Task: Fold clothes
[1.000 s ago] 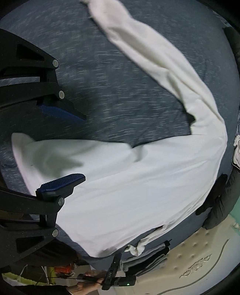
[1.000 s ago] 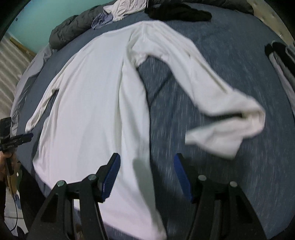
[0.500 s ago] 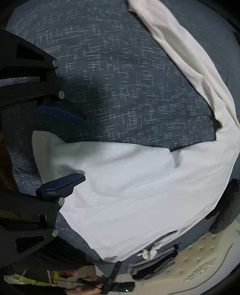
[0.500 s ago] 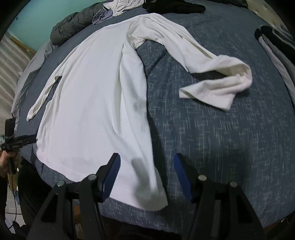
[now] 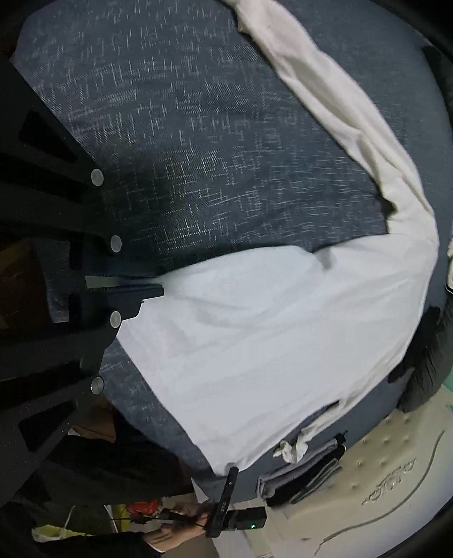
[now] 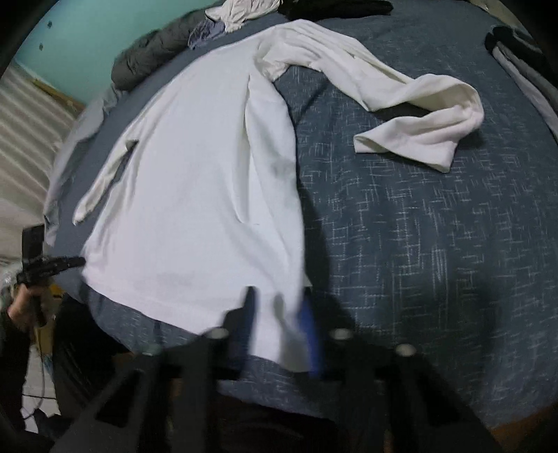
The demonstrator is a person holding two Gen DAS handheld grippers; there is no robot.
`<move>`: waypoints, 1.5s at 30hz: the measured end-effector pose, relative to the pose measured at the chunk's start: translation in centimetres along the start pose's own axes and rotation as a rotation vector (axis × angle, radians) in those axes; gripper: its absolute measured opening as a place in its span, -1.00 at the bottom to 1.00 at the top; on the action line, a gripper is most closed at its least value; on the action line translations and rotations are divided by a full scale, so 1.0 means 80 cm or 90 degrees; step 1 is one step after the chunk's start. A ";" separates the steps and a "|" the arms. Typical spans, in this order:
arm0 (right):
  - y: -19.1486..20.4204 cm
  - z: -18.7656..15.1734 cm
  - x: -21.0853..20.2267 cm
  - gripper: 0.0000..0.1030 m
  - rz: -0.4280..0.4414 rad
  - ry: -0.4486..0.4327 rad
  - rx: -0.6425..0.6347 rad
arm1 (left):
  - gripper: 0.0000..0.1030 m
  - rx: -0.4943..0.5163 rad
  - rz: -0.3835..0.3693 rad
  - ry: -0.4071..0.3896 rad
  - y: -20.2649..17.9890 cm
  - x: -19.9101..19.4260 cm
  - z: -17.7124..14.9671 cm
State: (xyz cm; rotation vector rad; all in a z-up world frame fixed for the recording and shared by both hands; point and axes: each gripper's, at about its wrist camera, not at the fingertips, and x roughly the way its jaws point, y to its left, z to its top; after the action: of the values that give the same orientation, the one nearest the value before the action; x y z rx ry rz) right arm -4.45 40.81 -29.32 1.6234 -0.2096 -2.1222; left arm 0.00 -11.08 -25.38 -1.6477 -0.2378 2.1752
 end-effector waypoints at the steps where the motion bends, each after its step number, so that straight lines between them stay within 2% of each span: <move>1: 0.000 0.000 -0.003 -0.91 0.001 -0.004 0.002 | -0.93 0.004 -0.001 -0.007 -0.003 -0.007 -0.001; 6: 0.007 -0.003 -0.039 -0.95 -0.011 -0.033 -0.025 | -0.98 0.026 -0.017 -0.040 -0.024 -0.039 -0.005; 10: 0.012 -0.009 -0.081 -0.95 -0.022 -0.061 -0.055 | -0.98 0.033 -0.027 -0.033 -0.029 -0.052 -0.018; 12: 0.006 -0.014 -0.079 -0.95 -0.035 -0.052 -0.054 | -0.98 0.035 -0.022 -0.019 -0.028 -0.043 -0.023; 19: -0.006 -0.032 -0.045 -0.95 -0.058 -0.023 -0.036 | -0.97 -0.017 -0.025 0.023 -0.006 0.001 -0.033; 23: -0.004 -0.036 -0.044 -0.95 -0.052 -0.031 -0.034 | -0.97 -0.029 -0.037 0.017 -0.004 -0.002 -0.037; 28: -0.002 -0.027 -0.067 -0.95 -0.029 -0.062 -0.035 | -0.98 -0.017 -0.054 -0.005 -0.012 -0.025 -0.036; 31: 0.002 -0.021 -0.084 -0.95 -0.018 -0.080 -0.035 | -0.97 -0.005 -0.054 0.015 -0.014 -0.024 -0.035; 37: 0.010 -0.029 -0.066 -0.95 -0.036 -0.047 -0.053 | -0.95 -0.037 -0.062 0.027 -0.002 -0.002 -0.033; 38: 0.009 -0.031 -0.061 -0.95 -0.036 -0.043 -0.050 | -0.86 -0.045 -0.060 0.029 0.000 0.002 -0.031; 40: 0.007 -0.035 -0.051 -0.95 -0.036 -0.034 -0.044 | -0.49 -0.066 -0.061 0.021 0.004 0.006 -0.024; 41: 0.007 -0.037 -0.047 -0.95 -0.038 -0.029 -0.043 | -0.18 -0.074 -0.057 0.012 0.007 0.007 -0.019; 42: 0.007 -0.038 -0.045 -0.95 -0.040 -0.026 -0.043 | -0.02 -0.082 -0.054 0.004 0.010 0.007 -0.015; 45: 0.006 -0.037 -0.042 -0.95 -0.042 -0.023 -0.040 | -0.02 -0.094 -0.047 -0.020 0.016 0.013 0.006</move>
State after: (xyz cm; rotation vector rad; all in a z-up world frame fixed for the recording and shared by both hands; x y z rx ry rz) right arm -0.83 42.28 -27.09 1.5761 -0.1009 -2.1859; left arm -0.99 -11.75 -26.65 -1.6542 -0.4711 2.1748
